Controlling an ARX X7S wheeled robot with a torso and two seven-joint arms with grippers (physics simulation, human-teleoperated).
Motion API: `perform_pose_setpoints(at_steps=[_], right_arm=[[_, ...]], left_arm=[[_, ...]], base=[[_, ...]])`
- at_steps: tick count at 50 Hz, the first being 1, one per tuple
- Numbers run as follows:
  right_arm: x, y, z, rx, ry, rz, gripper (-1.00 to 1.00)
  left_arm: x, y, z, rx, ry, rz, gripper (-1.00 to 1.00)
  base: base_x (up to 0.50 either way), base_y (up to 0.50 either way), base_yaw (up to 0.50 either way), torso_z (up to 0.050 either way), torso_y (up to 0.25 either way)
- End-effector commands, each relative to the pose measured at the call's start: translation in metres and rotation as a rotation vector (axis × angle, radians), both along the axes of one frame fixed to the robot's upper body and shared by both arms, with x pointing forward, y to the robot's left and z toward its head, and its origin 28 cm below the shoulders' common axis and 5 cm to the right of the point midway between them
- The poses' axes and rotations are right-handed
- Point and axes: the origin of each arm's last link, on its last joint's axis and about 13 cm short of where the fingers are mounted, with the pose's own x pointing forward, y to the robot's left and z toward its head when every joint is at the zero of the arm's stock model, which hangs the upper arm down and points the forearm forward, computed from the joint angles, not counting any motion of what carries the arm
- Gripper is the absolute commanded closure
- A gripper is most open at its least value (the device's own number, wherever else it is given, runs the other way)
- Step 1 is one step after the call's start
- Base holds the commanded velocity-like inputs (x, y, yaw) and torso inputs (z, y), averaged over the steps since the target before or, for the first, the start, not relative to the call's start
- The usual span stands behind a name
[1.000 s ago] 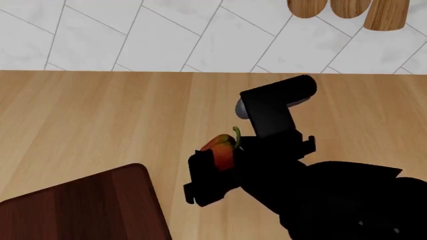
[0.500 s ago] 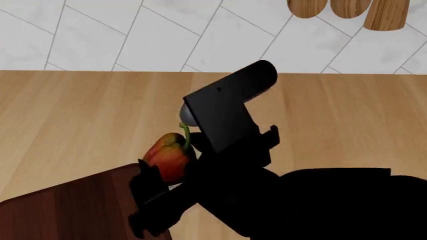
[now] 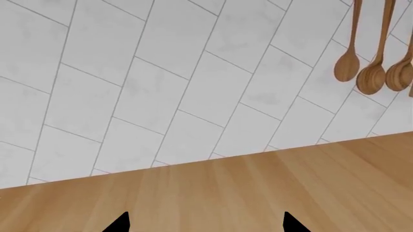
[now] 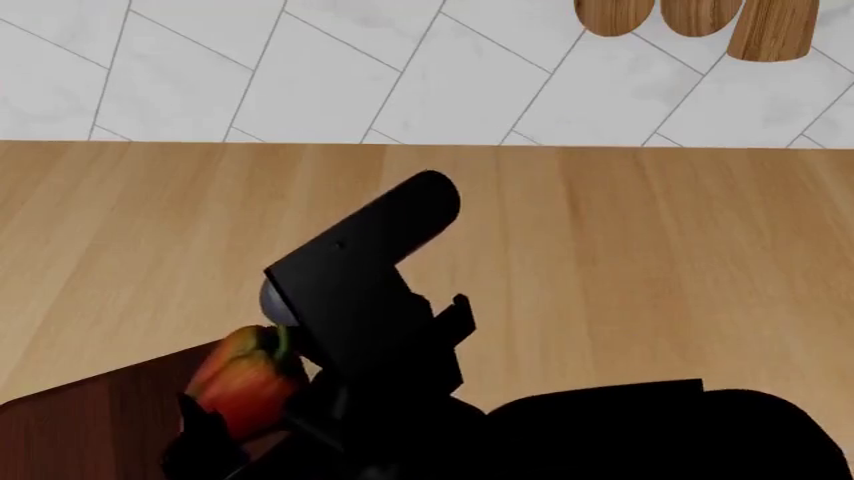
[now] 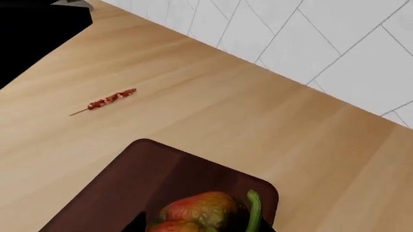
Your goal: Clear the non-vegetable object off the cutting board and place the vegetables onto it.
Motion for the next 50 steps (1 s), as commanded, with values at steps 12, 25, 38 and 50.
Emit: perform_pose_setpoints(at_steps=[12,25,38,50], right_arm=[[0.009,0.018,-0.010,0.011,0.019,0.092,1.00],[0.008,0.024,-0.017,0.000,0.047,0.119,1.00],[0.009,0.024,-0.026,-0.013,0.070,0.120,1.00],[0.012,0.023,-0.035,-0.028,0.091,0.114,1.00]], left_arm=[[0.002,-0.001,0.003,-0.013,-0.034,-0.033,-1.00],[0.002,0.000,0.002,-0.015,-0.033,-0.030,-1.00],[0.001,0.000,0.003,-0.015,-0.039,-0.034,-1.00],[0.001,0.000,0.003,-0.015,-0.035,-0.029,-1.00]], base=[[0.00,0.00,0.00,0.000,0.000],[0.00,0.00,0.00,0.000,0.000],[0.00,0.00,0.00,0.000,0.000],[0.00,0.00,0.00,0.000,0.000]])
